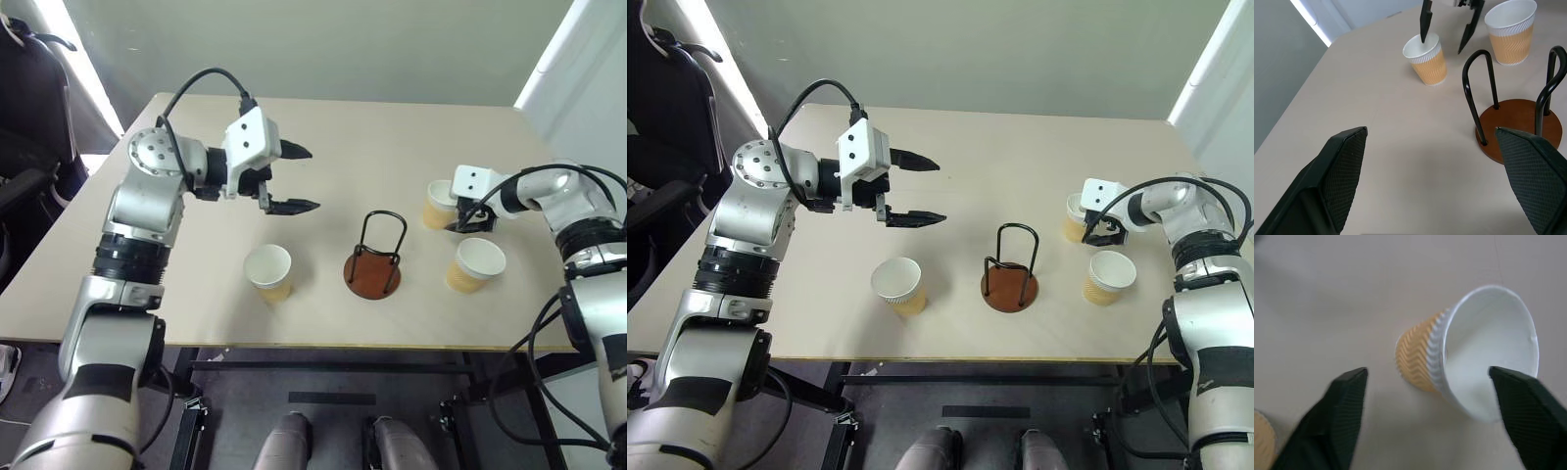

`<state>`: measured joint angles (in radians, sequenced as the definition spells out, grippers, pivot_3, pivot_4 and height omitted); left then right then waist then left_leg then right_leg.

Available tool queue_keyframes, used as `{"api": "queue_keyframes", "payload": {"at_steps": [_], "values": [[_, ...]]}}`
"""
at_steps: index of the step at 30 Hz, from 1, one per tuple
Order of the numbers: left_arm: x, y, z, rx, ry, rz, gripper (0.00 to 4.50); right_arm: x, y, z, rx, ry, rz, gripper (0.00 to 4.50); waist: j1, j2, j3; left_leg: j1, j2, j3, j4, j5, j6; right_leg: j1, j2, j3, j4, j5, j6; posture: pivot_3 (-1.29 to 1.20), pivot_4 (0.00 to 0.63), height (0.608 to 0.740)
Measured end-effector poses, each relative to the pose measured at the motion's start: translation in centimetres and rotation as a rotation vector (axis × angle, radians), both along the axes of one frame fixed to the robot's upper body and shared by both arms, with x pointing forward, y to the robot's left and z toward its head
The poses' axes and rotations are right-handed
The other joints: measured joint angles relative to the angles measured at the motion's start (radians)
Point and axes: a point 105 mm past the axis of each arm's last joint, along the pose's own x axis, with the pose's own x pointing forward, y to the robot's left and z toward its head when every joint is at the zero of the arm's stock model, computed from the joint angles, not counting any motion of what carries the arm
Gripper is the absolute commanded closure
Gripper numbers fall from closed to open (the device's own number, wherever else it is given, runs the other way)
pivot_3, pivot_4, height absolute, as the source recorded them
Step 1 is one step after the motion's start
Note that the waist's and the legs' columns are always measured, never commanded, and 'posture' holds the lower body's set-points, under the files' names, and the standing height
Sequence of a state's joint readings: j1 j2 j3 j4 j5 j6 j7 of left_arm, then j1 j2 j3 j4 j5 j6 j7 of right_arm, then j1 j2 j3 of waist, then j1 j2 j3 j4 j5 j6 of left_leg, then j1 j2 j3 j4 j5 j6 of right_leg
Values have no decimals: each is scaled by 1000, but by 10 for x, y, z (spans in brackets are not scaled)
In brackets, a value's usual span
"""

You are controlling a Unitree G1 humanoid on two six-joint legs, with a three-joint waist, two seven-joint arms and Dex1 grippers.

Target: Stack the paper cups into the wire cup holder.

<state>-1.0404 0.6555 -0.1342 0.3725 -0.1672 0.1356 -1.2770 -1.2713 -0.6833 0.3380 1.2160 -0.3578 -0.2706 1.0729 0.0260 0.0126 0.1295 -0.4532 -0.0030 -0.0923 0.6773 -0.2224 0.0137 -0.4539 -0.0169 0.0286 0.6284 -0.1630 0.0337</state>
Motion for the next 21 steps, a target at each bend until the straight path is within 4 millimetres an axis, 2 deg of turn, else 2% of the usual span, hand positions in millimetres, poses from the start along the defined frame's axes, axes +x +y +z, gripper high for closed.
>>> {"api": "queue_keyframes", "payload": {"at_steps": [7,8,16,21], "values": [[0,0,0,1,0,1,0,0,7,1,5,15,25,4273,3,0,0,-1,0,0,0,0,0,0,0,0,-1,0,0,0,150,740],[0,0,0,2,0,1,0,-1,8,1,8,24,30,4467,3,0,0,-1,0,0,0,0,0,0,0,0,-1,0,0,0,150,740],[5,6,-7,9,25,21,0,-10,16,8,85,102,83,4467,1,0,0,0,0,0,-1,0,-1,0,0,0,-1,-1,-1,0,150,740],[6,9,-12,19,43,21,0,-18,23,34,127,87,150,4467,3,0,0,-1,0,0,-2,0,-1,-1,0,0,-1,-1,-1,0,150,740]]}}
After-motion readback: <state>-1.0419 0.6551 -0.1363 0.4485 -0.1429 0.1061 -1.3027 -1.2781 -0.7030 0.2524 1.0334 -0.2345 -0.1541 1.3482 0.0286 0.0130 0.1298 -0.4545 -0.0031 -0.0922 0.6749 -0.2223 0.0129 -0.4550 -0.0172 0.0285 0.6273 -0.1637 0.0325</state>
